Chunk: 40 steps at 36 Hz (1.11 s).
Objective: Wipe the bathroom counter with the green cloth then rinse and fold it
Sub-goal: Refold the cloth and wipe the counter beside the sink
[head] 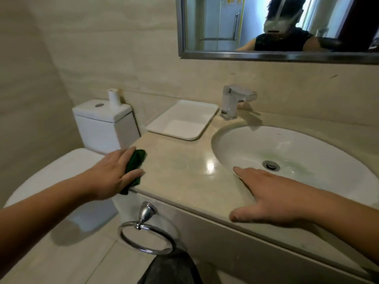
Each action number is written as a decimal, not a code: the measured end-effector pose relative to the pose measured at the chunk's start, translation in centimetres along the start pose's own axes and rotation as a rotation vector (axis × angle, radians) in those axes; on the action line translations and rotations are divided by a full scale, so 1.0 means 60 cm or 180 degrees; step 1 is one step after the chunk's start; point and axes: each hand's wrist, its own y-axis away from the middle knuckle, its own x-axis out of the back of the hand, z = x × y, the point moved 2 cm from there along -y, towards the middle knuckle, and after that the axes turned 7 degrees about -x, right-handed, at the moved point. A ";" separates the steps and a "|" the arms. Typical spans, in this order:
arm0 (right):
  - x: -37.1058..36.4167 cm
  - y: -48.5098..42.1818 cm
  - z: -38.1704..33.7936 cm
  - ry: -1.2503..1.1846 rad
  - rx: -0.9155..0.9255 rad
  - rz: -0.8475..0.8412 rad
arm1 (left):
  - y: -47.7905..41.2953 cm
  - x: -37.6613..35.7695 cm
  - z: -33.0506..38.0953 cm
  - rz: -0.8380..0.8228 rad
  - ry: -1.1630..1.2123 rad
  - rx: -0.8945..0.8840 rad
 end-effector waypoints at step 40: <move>0.005 -0.047 -0.009 -0.0408 -0.0010 0.0133 | -0.175 -0.065 0.291 0.0091 -0.0030 -0.0561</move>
